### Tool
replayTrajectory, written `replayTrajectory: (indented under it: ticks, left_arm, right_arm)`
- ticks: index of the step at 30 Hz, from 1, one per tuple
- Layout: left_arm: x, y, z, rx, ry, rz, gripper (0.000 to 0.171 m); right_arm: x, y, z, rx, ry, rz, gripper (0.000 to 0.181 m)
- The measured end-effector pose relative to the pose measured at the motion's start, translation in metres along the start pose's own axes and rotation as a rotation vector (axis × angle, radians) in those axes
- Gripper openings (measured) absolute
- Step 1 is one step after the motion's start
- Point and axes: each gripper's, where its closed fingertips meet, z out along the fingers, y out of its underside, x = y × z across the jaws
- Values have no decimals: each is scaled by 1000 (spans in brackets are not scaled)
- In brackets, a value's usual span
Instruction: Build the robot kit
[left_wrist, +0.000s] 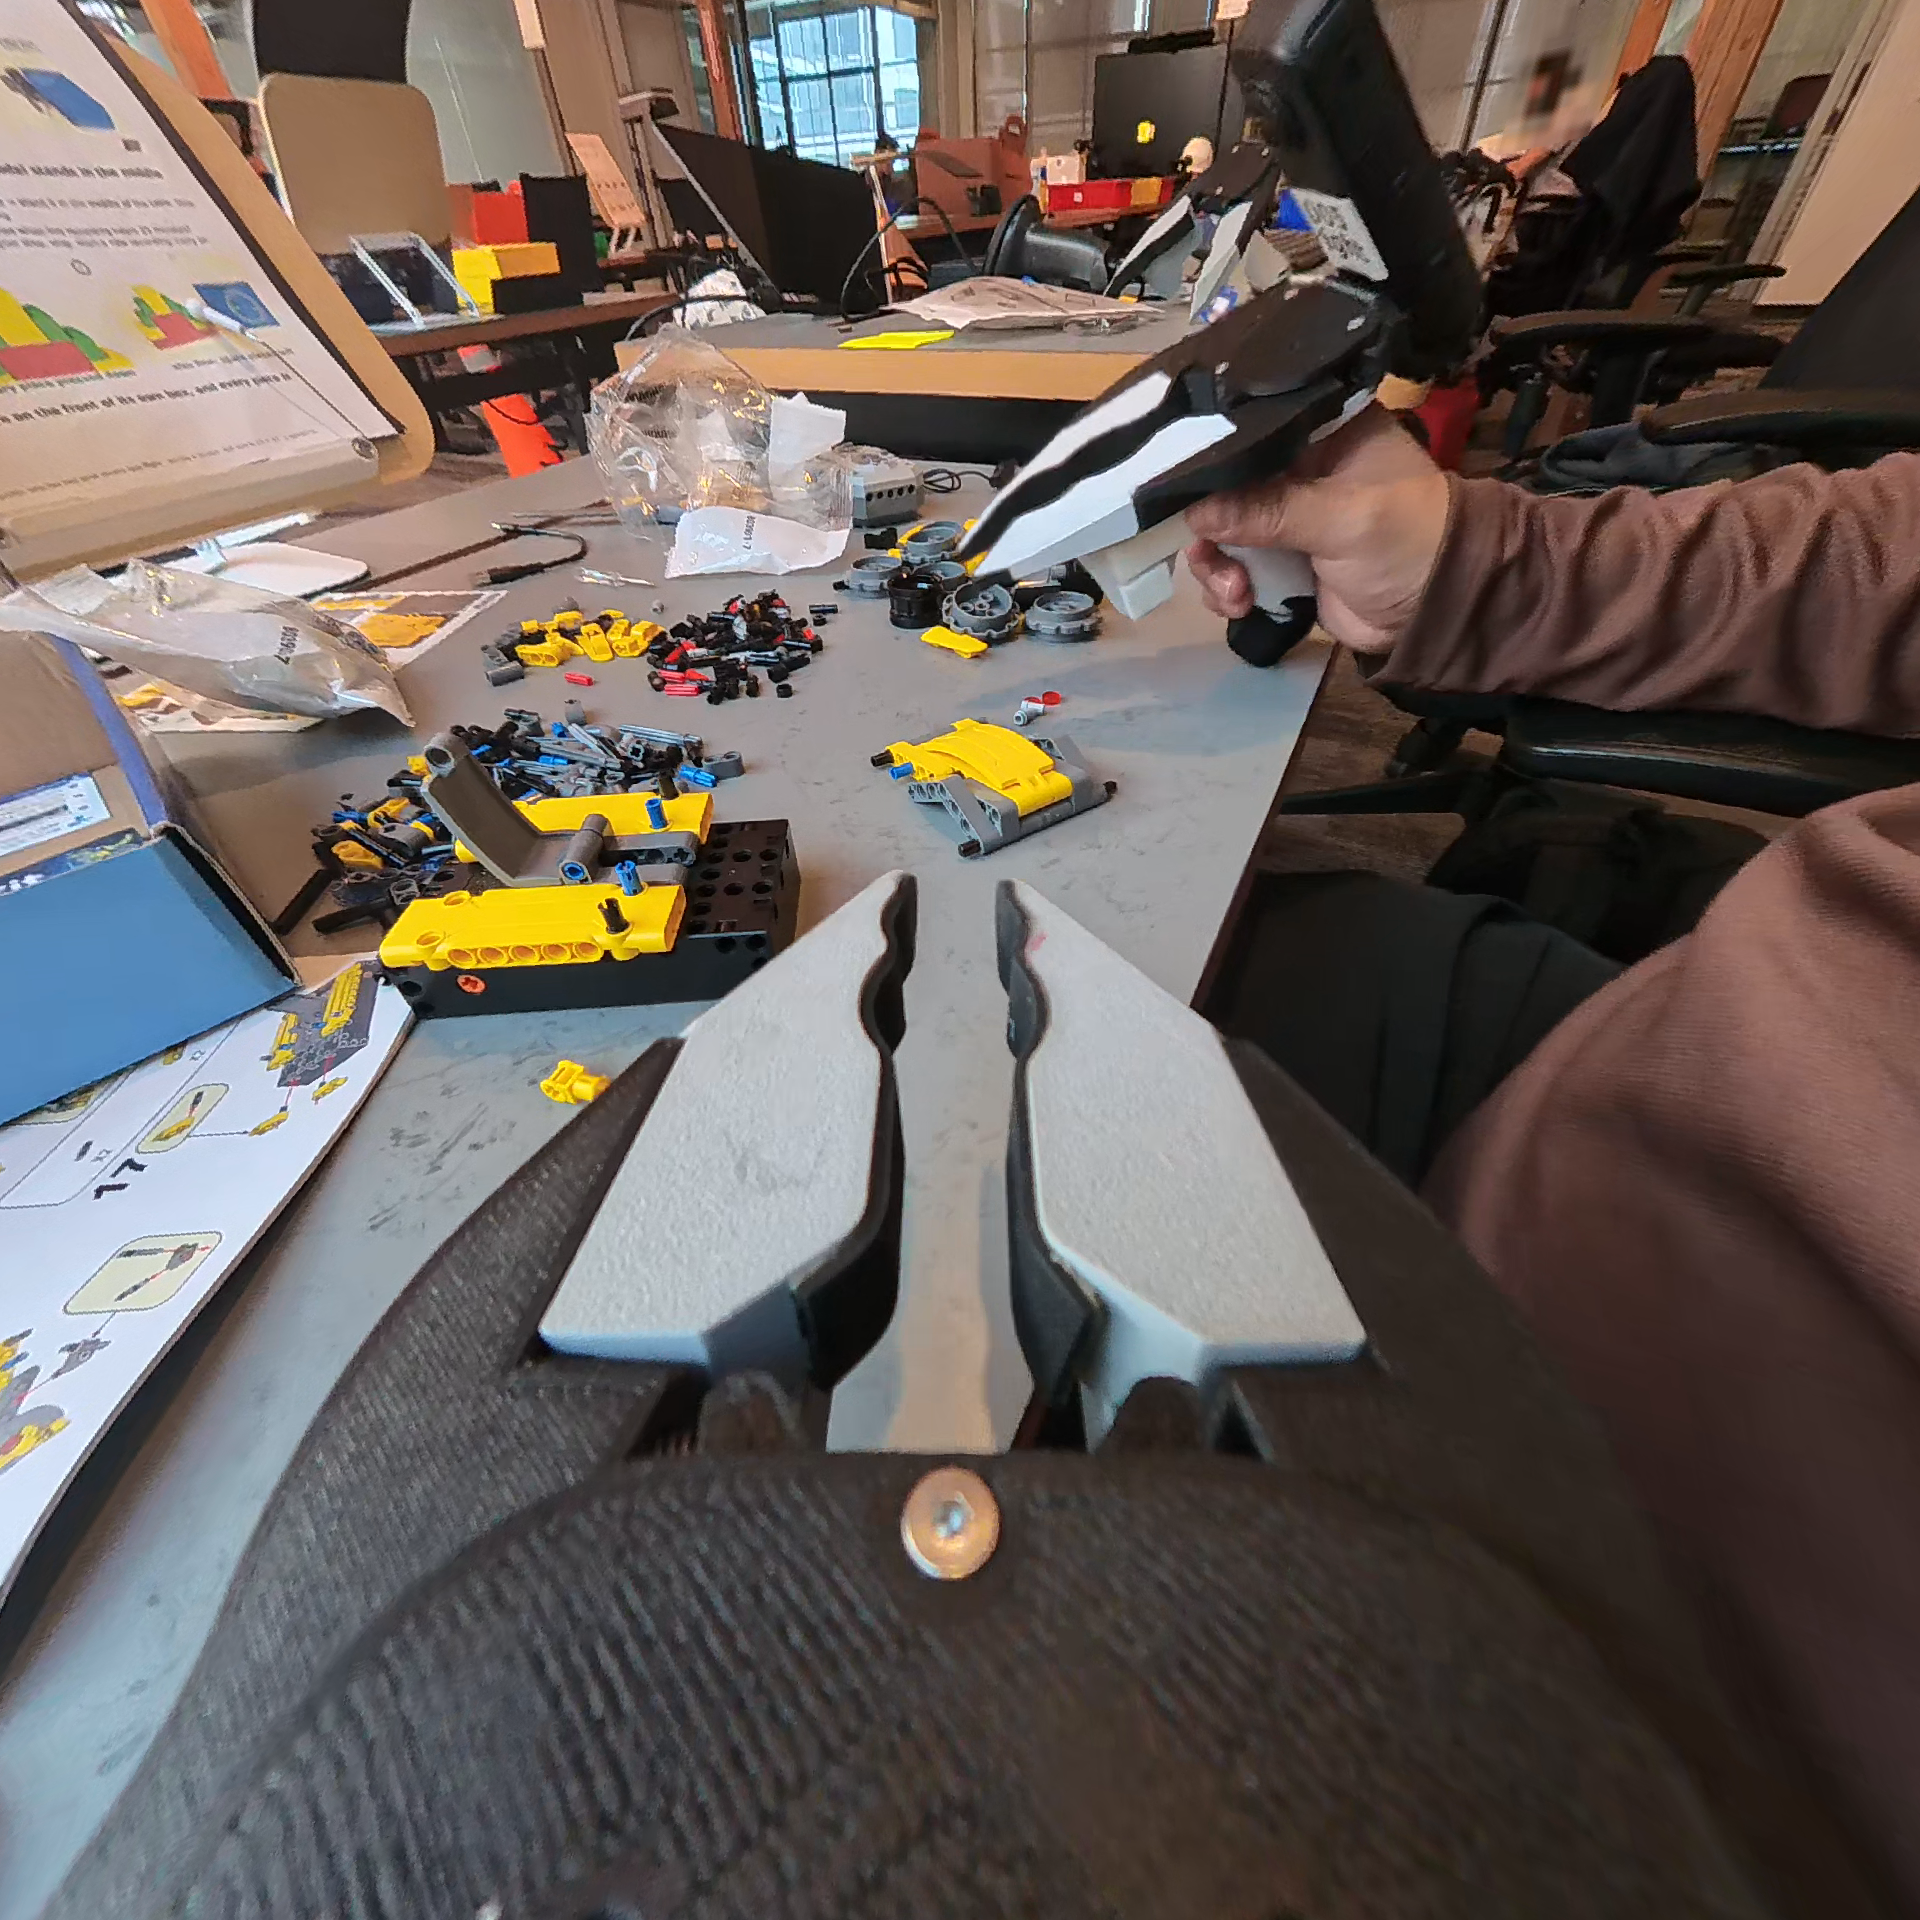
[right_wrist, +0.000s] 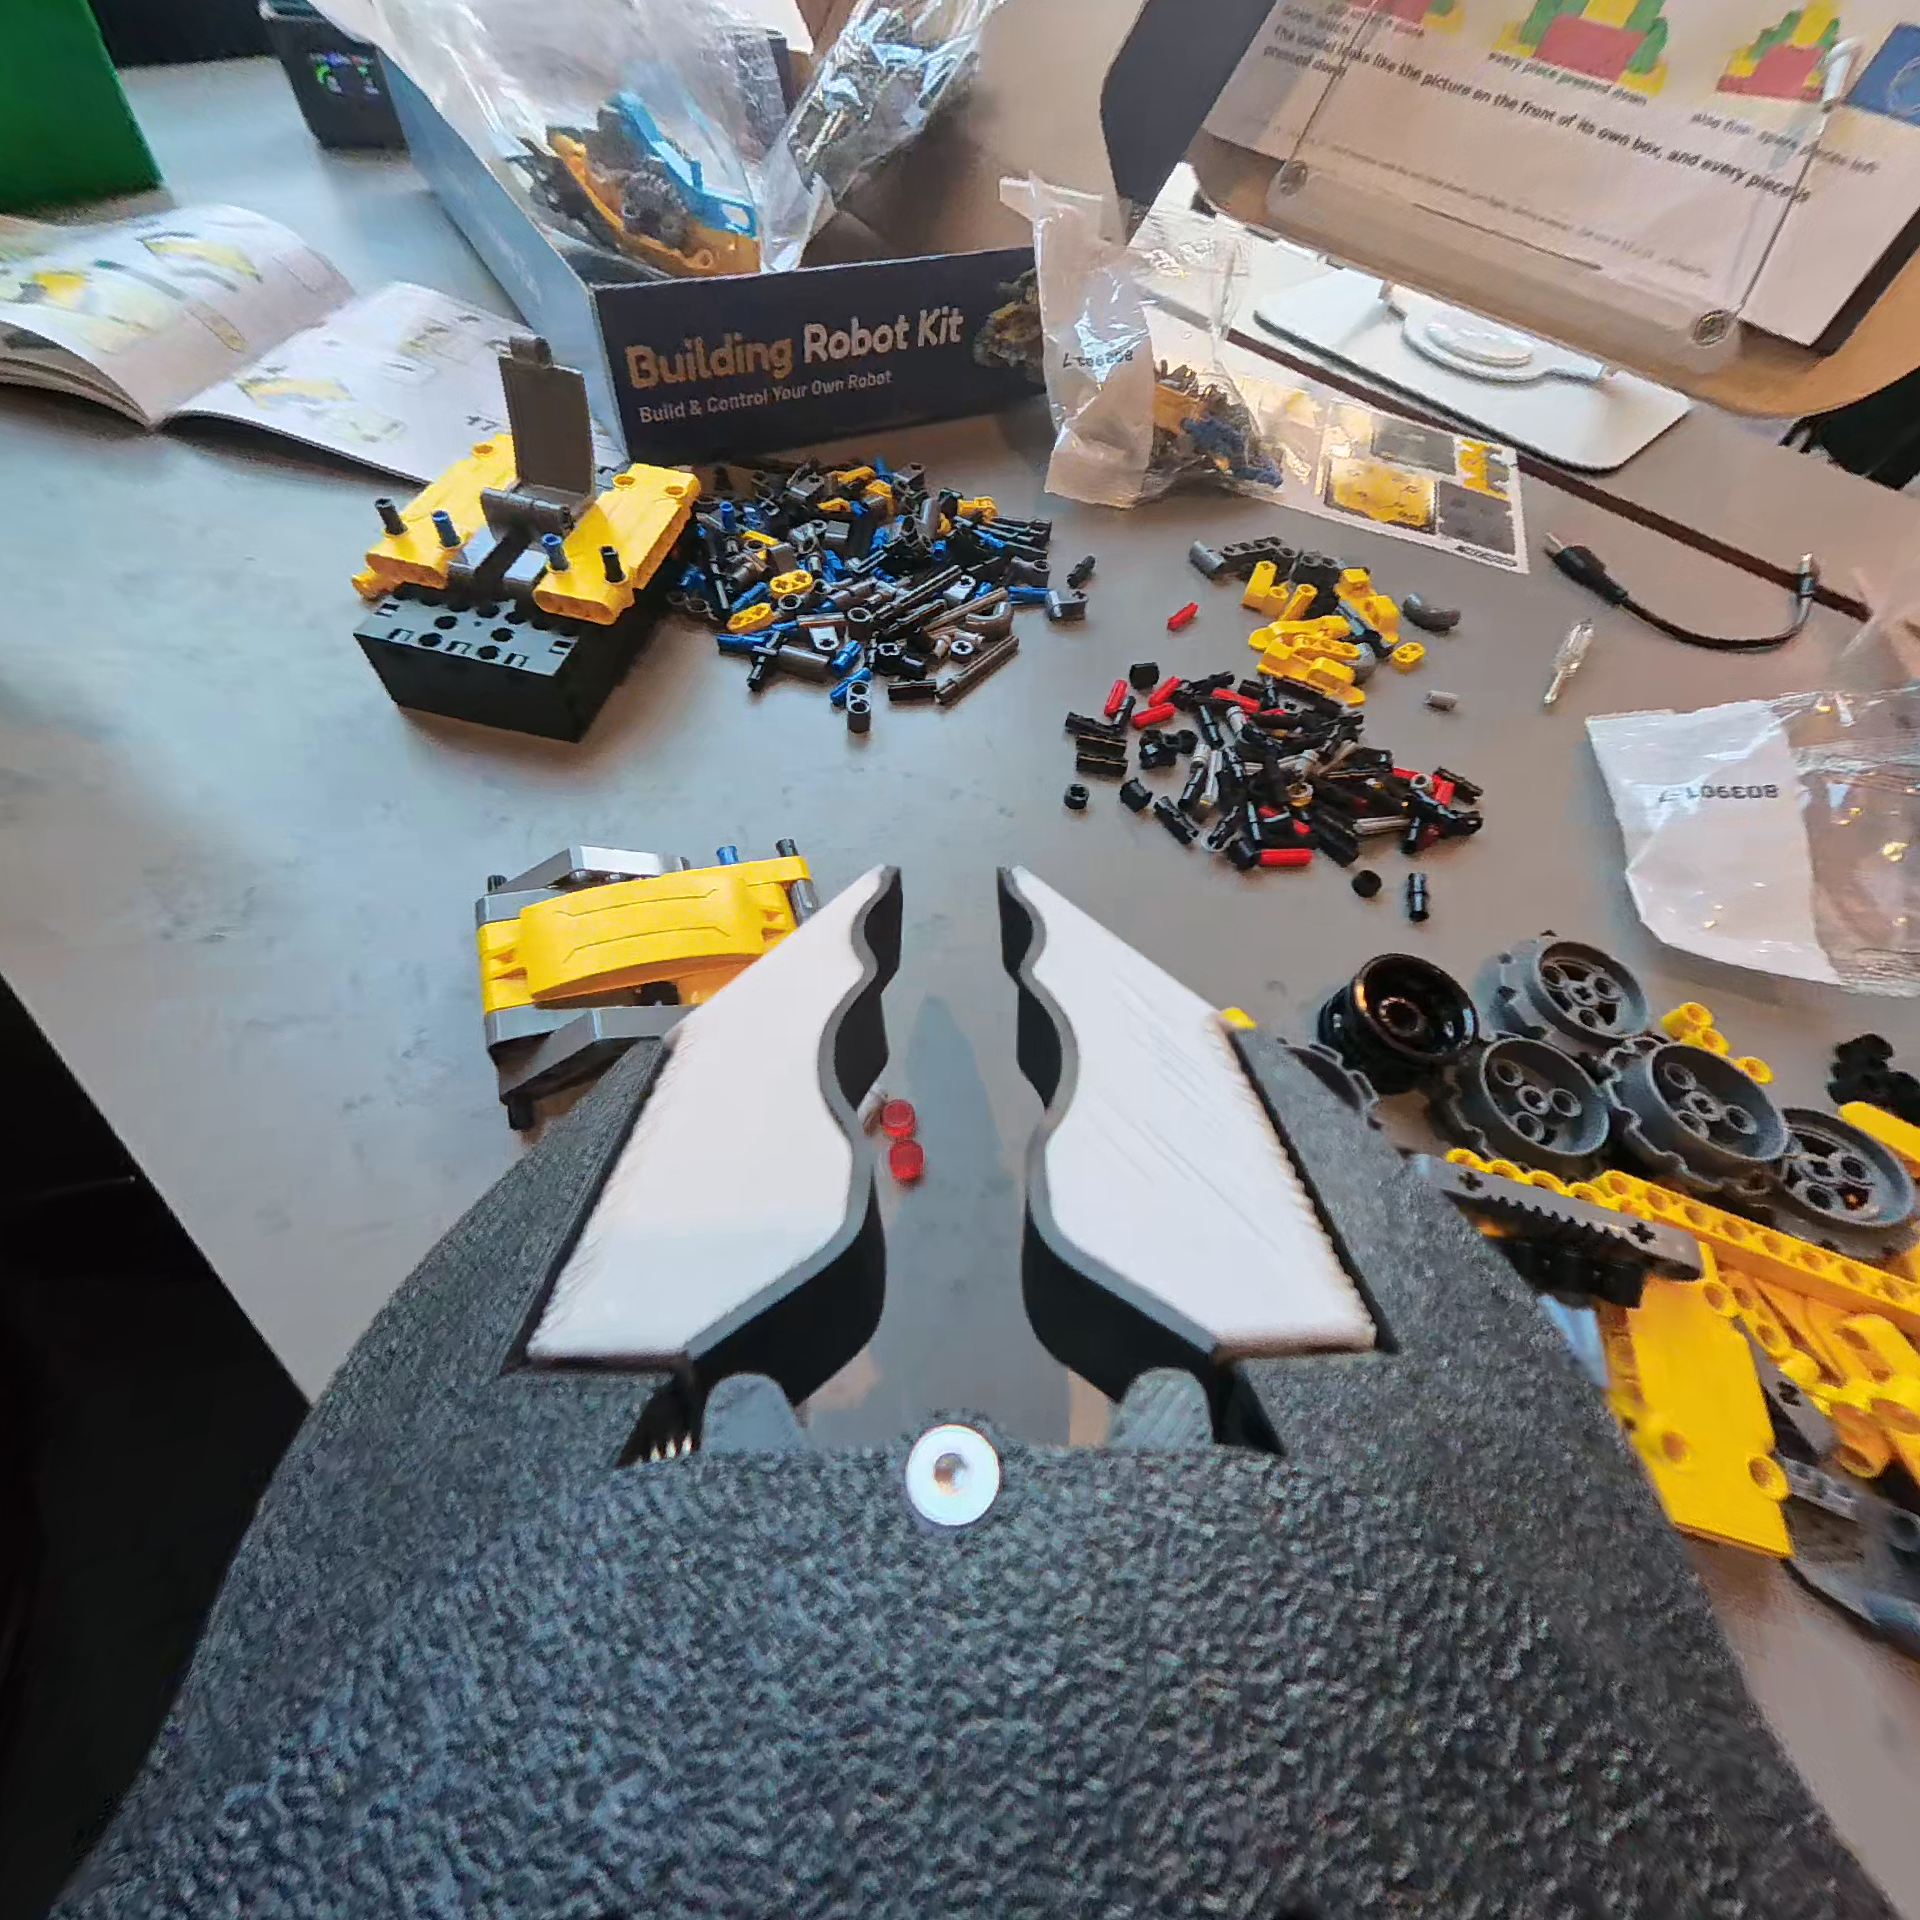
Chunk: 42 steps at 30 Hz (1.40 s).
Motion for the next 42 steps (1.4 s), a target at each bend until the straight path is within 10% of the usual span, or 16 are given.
replayTrajectory:
  ticks: [42]
  left_arm:
    - [-15,-18,-11,118,-112,-22,0]
  right_arm:
    - [-3,0,11,0,-148,73,24]
